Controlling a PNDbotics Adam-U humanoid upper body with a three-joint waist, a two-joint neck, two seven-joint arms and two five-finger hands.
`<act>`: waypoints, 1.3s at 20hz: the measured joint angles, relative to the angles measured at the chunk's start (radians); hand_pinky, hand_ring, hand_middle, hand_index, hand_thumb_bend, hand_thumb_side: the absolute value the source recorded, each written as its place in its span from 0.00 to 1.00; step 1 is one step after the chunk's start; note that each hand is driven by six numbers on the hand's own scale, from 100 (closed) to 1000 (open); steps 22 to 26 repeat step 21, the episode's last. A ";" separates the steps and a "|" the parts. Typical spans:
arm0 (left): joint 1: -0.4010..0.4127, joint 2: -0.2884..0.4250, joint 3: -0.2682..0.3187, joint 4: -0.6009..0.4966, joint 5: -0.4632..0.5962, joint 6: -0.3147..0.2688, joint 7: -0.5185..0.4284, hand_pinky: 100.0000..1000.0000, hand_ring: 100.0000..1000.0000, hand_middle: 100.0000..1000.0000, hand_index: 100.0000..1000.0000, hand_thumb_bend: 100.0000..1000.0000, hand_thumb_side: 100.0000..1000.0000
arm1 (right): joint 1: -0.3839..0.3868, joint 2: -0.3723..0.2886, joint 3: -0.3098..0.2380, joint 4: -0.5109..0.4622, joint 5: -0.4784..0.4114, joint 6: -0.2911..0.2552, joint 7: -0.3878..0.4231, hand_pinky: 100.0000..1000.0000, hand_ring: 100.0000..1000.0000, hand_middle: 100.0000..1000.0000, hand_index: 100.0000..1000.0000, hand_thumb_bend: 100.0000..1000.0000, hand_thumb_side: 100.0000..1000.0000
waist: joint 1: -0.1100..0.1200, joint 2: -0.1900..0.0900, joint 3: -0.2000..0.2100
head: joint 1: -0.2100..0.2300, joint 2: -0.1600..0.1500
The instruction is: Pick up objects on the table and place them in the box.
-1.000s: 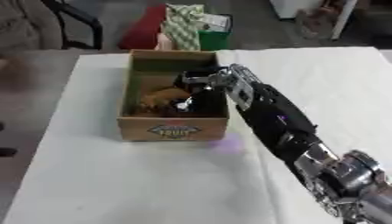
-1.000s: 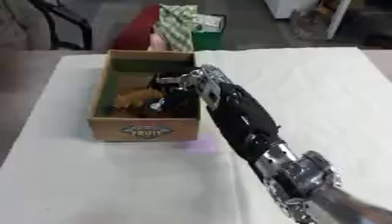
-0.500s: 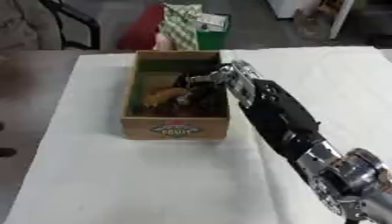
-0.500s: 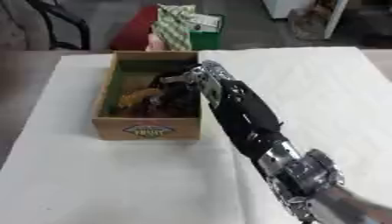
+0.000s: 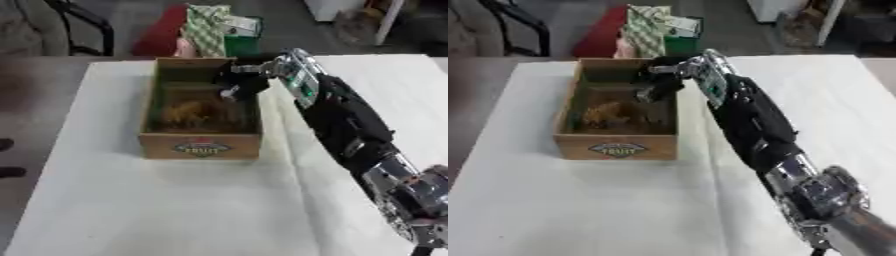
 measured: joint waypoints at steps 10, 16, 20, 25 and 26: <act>0.007 0.001 0.010 0.000 -0.007 -0.006 0.007 0.54 0.79 0.58 0.77 0.00 0.65 | 0.096 -0.147 -0.058 -0.188 -0.353 0.013 0.013 0.80 0.89 0.82 0.89 0.00 0.37 | -0.008 -0.002 -0.038 | 0.025 0.000; 0.007 0.001 0.016 0.001 -0.009 -0.009 0.016 0.54 0.79 0.58 0.77 0.00 0.66 | 0.222 -0.220 -0.109 -0.329 -0.574 -0.015 -0.085 0.74 0.85 0.76 0.87 0.00 0.33 | -0.005 -0.002 -0.067 | 0.040 0.000; 0.007 0.001 0.018 0.001 -0.010 -0.011 0.021 0.54 0.79 0.58 0.77 0.00 0.66 | 0.324 -0.233 -0.144 -0.416 -0.737 0.036 -0.222 0.67 0.79 0.71 0.84 0.00 0.49 | -0.004 0.006 -0.084 | 0.047 0.000; 0.007 0.001 0.018 0.001 -0.010 -0.012 0.022 0.54 0.79 0.58 0.77 0.00 0.67 | 0.350 -0.233 -0.153 -0.438 -0.778 0.052 -0.255 0.65 0.78 0.70 0.84 0.00 0.52 | -0.003 0.008 -0.087 | 0.049 0.000; 0.007 0.001 0.018 0.001 -0.010 -0.012 0.022 0.54 0.79 0.58 0.77 0.00 0.67 | 0.350 -0.233 -0.153 -0.438 -0.778 0.052 -0.255 0.65 0.78 0.70 0.84 0.00 0.52 | -0.003 0.008 -0.087 | 0.049 0.000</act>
